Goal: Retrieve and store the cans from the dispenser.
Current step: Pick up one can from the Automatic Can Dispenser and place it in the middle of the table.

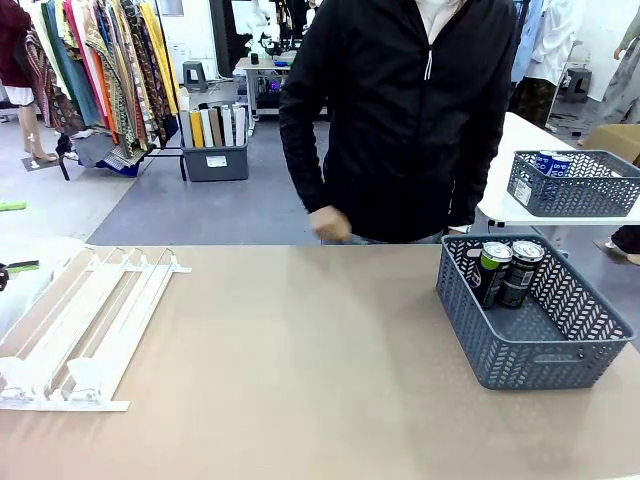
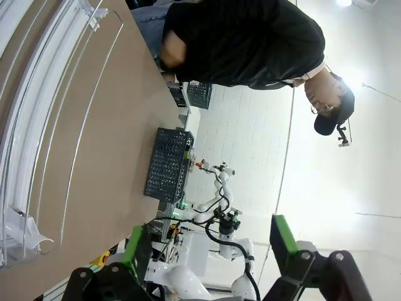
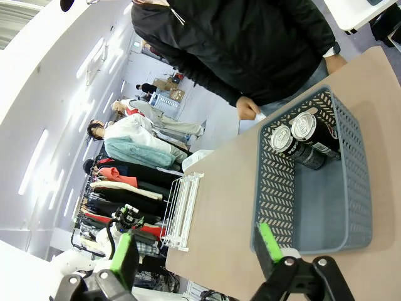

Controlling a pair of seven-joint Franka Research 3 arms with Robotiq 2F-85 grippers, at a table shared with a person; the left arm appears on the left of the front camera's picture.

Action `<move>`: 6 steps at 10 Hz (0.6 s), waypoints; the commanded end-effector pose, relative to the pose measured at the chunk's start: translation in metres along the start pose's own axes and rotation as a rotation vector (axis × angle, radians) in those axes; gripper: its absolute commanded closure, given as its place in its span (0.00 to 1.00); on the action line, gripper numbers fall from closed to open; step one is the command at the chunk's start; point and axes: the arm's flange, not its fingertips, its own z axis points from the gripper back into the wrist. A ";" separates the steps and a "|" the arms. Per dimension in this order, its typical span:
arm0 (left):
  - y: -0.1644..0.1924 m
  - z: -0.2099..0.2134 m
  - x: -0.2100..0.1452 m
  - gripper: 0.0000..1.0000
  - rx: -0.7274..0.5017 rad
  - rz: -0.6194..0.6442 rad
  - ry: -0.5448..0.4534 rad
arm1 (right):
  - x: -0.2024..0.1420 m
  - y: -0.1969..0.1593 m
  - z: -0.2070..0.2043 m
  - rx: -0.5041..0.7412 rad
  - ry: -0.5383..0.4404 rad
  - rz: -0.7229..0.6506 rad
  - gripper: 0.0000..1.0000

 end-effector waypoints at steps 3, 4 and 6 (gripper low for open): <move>-0.003 0.003 -0.002 0.00 0.016 0.004 0.001 | 0.003 0.001 -0.002 0.020 -0.021 0.023 0.00; -0.003 0.003 -0.002 0.00 0.016 0.004 0.001 | 0.003 0.001 -0.002 0.020 -0.021 0.023 0.00; -0.003 0.003 -0.002 0.00 0.016 0.004 0.001 | 0.003 0.001 -0.002 0.020 -0.021 0.023 0.00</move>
